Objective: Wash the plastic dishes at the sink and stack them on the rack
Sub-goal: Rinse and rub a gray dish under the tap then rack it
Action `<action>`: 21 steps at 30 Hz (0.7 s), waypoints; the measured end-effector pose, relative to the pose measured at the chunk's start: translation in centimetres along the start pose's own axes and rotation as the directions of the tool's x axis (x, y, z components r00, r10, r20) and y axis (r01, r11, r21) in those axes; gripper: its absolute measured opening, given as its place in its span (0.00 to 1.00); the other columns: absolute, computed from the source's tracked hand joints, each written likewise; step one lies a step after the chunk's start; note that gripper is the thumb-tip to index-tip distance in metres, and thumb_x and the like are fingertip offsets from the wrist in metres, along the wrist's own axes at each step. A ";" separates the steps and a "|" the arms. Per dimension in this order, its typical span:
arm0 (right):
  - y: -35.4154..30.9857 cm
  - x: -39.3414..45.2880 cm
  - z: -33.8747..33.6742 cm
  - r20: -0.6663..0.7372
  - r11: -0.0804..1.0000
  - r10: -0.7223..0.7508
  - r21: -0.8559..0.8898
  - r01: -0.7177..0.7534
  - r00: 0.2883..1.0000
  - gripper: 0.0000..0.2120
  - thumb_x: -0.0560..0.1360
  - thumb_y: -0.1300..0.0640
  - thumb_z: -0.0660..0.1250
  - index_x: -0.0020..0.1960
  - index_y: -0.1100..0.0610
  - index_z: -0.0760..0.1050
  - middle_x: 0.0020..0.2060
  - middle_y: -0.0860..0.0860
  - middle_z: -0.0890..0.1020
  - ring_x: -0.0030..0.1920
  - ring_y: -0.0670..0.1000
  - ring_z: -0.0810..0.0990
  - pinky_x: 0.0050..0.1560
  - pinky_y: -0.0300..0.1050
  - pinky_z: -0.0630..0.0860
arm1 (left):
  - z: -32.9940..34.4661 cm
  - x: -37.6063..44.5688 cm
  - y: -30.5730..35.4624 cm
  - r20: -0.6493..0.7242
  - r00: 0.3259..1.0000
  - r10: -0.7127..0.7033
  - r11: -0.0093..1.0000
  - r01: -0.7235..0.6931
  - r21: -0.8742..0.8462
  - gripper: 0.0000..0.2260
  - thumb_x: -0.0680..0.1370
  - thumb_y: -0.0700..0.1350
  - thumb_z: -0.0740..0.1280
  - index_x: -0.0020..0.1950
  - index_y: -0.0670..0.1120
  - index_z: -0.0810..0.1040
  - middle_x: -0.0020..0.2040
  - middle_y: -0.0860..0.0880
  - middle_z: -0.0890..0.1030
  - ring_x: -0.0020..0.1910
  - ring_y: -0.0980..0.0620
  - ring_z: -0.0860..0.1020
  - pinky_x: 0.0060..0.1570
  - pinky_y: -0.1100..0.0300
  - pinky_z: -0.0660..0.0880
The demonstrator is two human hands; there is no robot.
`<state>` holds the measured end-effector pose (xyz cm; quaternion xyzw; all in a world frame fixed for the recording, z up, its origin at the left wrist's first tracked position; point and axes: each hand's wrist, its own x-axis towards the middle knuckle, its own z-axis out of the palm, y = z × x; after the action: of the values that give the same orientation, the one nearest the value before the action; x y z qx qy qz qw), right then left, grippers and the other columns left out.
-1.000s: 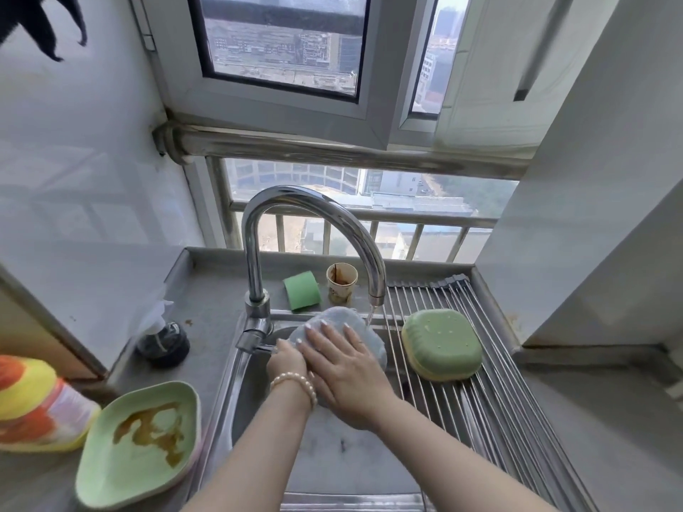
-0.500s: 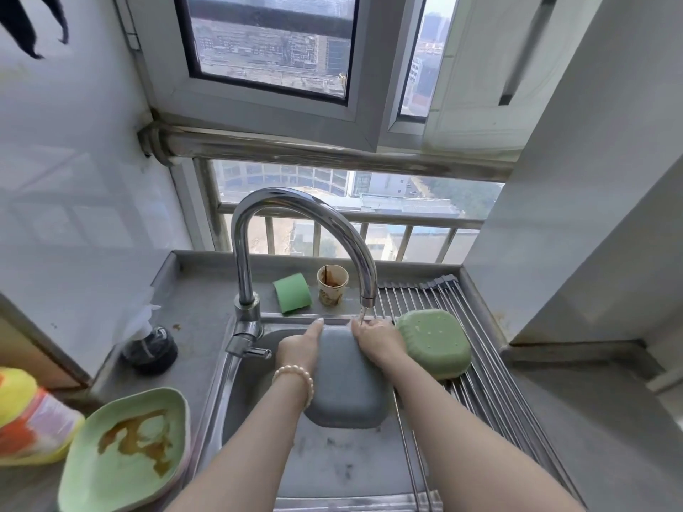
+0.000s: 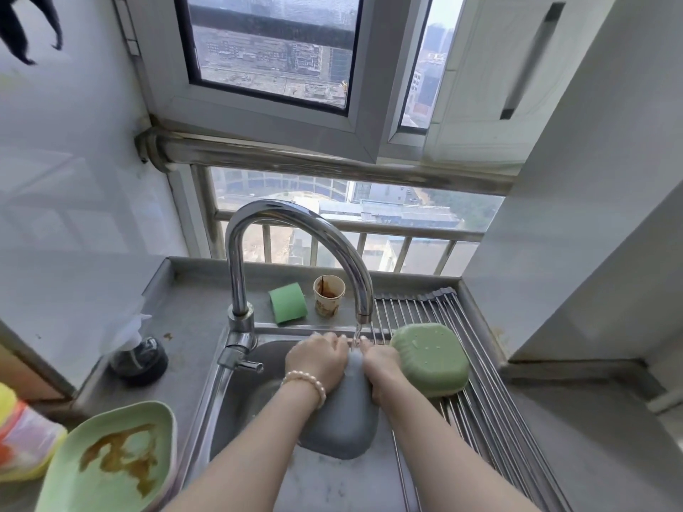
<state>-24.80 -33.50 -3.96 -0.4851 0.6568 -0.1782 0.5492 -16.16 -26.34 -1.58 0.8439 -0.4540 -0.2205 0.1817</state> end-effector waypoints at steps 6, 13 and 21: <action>-0.8 0.5 -0.3 0.016 0.967 0.087 0.240 -0.088 0.996 0.13 0.76 0.54 0.66 0.50 0.65 0.78 0.45 0.59 0.83 0.46 0.57 0.82 0.47 0.49 0.80 | 1.2 -2.4 1.8 -0.151 0.971 0.188 0.958 -0.147 0.247 0.25 0.77 0.55 0.45 0.58 0.52 0.79 0.59 0.49 0.79 0.62 0.45 0.75 0.63 0.44 0.70; -1.2 -0.3 -0.3 -0.001 0.968 0.077 0.241 -0.075 0.997 0.12 0.79 0.54 0.63 0.50 0.64 0.74 0.48 0.61 0.81 0.49 0.58 0.81 0.53 0.54 0.79 | 0.0 -0.4 -0.5 -0.101 0.994 -0.047 0.997 0.041 -0.062 0.19 0.82 0.56 0.50 0.65 0.50 0.72 0.66 0.45 0.73 0.63 0.43 0.71 0.62 0.51 0.69; -0.9 -0.3 -0.7 0.024 0.964 0.098 0.248 -0.101 0.995 0.15 0.78 0.53 0.65 0.53 0.65 0.74 0.50 0.60 0.80 0.50 0.57 0.80 0.54 0.53 0.78 | 0.4 -1.7 -0.5 -0.031 0.998 -0.057 0.998 0.056 -0.011 0.33 0.73 0.72 0.51 0.72 0.55 0.64 0.70 0.46 0.68 0.67 0.43 0.69 0.62 0.50 0.68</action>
<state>-25.01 -33.88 -2.89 -0.3798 0.6496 -0.2286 0.6176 -16.86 -24.72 -1.85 0.8589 -0.4260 -0.2144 0.1868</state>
